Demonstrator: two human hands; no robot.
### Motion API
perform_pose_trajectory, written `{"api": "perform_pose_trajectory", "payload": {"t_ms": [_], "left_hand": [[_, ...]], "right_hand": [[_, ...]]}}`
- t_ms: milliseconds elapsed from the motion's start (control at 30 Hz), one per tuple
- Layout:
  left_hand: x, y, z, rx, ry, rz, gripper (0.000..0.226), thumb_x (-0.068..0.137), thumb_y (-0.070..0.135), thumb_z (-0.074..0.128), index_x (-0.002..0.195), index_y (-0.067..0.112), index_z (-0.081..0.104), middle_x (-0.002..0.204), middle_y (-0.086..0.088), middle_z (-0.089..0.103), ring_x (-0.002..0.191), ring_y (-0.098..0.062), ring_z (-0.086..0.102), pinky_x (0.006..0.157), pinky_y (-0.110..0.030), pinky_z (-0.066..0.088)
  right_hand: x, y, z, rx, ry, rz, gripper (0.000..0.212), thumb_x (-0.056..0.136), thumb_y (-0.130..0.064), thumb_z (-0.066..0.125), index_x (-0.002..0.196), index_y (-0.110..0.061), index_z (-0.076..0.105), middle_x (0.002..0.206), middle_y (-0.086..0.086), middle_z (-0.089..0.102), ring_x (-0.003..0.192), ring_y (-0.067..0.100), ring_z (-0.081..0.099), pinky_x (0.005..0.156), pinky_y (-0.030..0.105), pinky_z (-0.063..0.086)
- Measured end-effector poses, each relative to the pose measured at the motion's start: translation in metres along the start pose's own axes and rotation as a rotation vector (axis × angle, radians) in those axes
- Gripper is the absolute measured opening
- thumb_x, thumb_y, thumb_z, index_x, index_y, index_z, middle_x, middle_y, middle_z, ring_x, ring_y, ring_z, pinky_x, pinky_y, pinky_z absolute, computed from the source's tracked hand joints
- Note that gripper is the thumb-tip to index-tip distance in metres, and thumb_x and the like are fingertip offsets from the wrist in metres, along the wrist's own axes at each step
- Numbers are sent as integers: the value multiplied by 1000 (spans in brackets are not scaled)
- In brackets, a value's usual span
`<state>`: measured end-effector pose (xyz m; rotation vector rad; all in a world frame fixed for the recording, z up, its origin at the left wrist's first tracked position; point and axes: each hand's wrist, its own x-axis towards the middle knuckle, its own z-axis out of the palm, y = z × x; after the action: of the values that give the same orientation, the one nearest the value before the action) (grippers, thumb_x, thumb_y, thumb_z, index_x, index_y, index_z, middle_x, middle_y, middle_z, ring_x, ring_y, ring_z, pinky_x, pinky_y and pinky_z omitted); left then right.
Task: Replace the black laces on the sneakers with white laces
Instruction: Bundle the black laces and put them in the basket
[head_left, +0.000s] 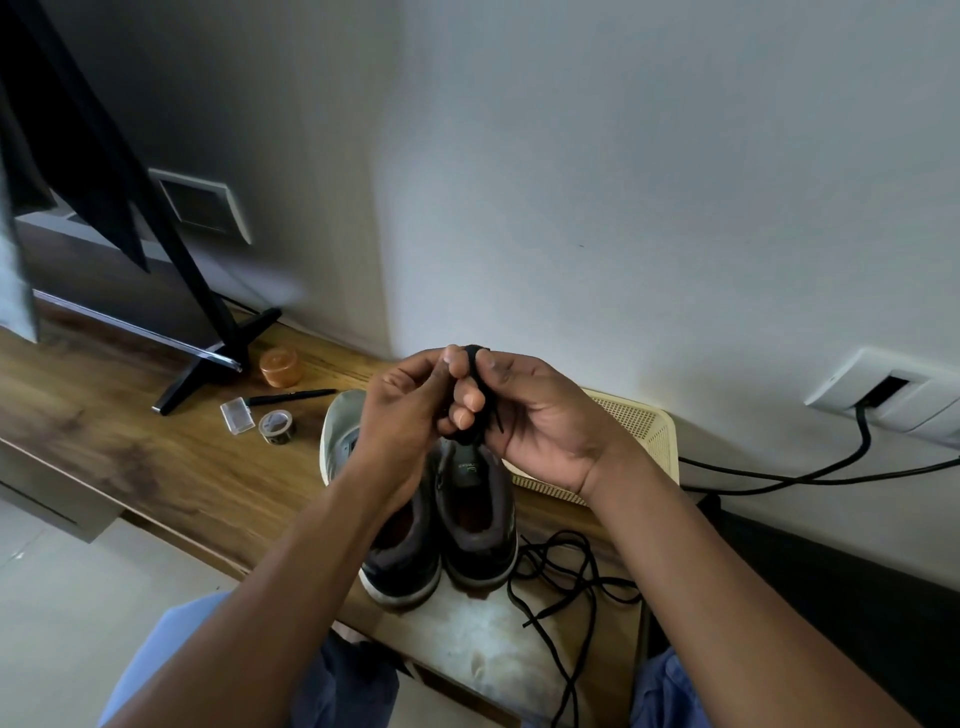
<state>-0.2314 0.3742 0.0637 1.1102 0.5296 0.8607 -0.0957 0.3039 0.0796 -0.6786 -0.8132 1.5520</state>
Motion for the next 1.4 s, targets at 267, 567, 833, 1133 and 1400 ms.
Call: {"api": "perform_pose_trajectory", "payload": {"t_ms": [267, 567, 833, 1133, 1400], "left_hand": [[0, 8, -4, 100, -251, -83, 34, 104, 29, 54, 81, 21, 77, 69, 6, 55, 60, -2, 43, 65, -13, 47], [0, 10, -10, 132, -297, -85, 32, 102, 31, 58, 82, 18, 79, 70, 1, 63, 60, -6, 48, 63, -14, 47], [3, 2, -4, 263, -66, 11, 23, 106, 24, 60, 93, 11, 73, 71, -2, 66, 58, -9, 55, 60, -23, 53], [9, -1, -13, 857, 110, 255, 25, 109, 27, 52, 87, 25, 65, 68, -1, 64, 64, -23, 63, 59, -44, 53], [9, 1, -5, 446, 52, -59, 31, 112, 20, 47, 93, 3, 66, 79, -11, 72, 75, -17, 68, 82, -44, 62]], "right_hand": [[1, -6, -5, -20, 60, -28, 31, 112, -18, 35, 105, -1, 60, 74, 4, 57, 71, 19, 60, 88, 37, 57], [-3, -6, -5, -13, -1, 17, 31, 112, -20, 34, 100, -5, 60, 71, 2, 55, 68, 18, 57, 87, 38, 56], [1, -8, -9, -18, 61, 35, 32, 111, -23, 41, 97, -7, 65, 72, 2, 57, 68, 17, 59, 84, 37, 57], [6, 1, -11, -472, 365, -108, 28, 109, -21, 51, 95, -2, 68, 71, 10, 64, 71, 23, 66, 84, 40, 60], [3, -4, -19, -696, 455, -124, 25, 105, -20, 60, 90, -8, 75, 72, -3, 73, 66, 0, 66, 59, 9, 45]]}}
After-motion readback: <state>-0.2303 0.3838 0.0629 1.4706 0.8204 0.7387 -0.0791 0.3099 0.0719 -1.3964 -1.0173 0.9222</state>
